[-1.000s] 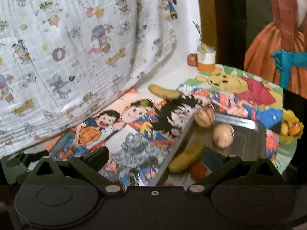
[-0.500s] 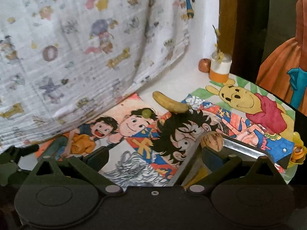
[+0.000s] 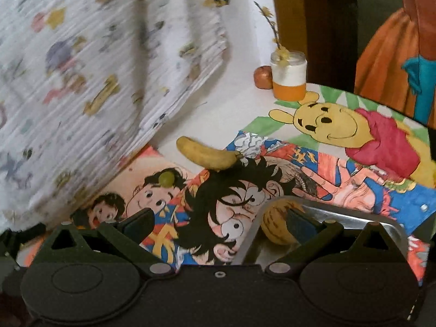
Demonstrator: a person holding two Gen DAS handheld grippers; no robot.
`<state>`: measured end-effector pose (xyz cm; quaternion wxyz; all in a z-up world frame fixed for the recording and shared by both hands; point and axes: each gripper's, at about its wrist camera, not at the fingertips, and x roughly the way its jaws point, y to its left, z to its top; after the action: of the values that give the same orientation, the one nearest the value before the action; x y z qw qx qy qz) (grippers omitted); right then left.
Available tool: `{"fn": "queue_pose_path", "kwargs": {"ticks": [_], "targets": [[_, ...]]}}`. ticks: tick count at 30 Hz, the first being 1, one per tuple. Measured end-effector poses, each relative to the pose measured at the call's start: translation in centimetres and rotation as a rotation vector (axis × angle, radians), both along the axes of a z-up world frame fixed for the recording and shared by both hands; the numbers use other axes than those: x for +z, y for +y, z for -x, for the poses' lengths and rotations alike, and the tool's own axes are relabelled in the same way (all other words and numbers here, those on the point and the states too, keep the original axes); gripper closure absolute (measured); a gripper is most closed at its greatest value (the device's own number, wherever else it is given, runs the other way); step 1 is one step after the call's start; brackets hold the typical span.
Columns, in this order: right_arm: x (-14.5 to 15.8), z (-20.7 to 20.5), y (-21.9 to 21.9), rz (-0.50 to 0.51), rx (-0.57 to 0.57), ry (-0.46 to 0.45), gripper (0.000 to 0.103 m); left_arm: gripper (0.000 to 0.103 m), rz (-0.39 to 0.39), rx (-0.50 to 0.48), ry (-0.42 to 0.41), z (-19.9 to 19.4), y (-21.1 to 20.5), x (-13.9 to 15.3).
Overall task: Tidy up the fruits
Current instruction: 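Move the right tool to the yellow banana while the left tool approaches the green grape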
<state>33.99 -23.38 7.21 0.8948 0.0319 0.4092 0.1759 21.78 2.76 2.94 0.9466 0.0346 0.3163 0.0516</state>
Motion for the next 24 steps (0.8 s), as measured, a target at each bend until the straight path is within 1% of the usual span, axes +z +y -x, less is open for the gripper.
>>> {"fn": "queue_pose_path", "kwargs": {"ticks": [4, 7, 11, 13, 15, 17, 21, 24], "targets": [[-0.6, -1.3, -0.2, -0.007, 0.005, -0.009, 0.001, 0.000, -0.038, -0.015, 0.032, -2.5, -1.2, -0.7], [-1.0, -2.0, -0.5, -0.008, 0.011, -0.040, 0.001, 0.000, -0.071, -0.029, 0.045, -4.4, -2.2, -1.2], [-1.1, -2.7, -0.4, 0.058, 0.045, -0.120, 0.001, 0.000, -0.086, -0.054, 0.069, -6.8, -3.0, -1.9], [-1.1, -3.3, -0.4, 0.080, 0.062, -0.142, 0.001, 0.000, -0.097, -0.069, 0.075, -7.7, -3.5, -2.2], [-1.2, -4.2, -0.2, 0.095, 0.091, -0.131, 0.001, 0.000, -0.104, -0.087, 0.076, -8.6, -3.9, -2.5], [-1.4, -5.4, 0.2, 0.104, 0.149, -0.099, 0.001, 0.000, -0.105, -0.111, 0.073, -9.2, -4.1, -2.7], [-1.9, -7.6, 1.3, 0.148, 0.257, -0.072, 0.001, 0.000, -0.100, -0.174, 0.045, -10.1, -4.4, -3.0], [-2.3, -9.0, 2.1, 0.176, 0.300, -0.070, 0.001, 0.000, -0.095, -0.225, 0.016, -10.8, -4.5, -3.1]]}}
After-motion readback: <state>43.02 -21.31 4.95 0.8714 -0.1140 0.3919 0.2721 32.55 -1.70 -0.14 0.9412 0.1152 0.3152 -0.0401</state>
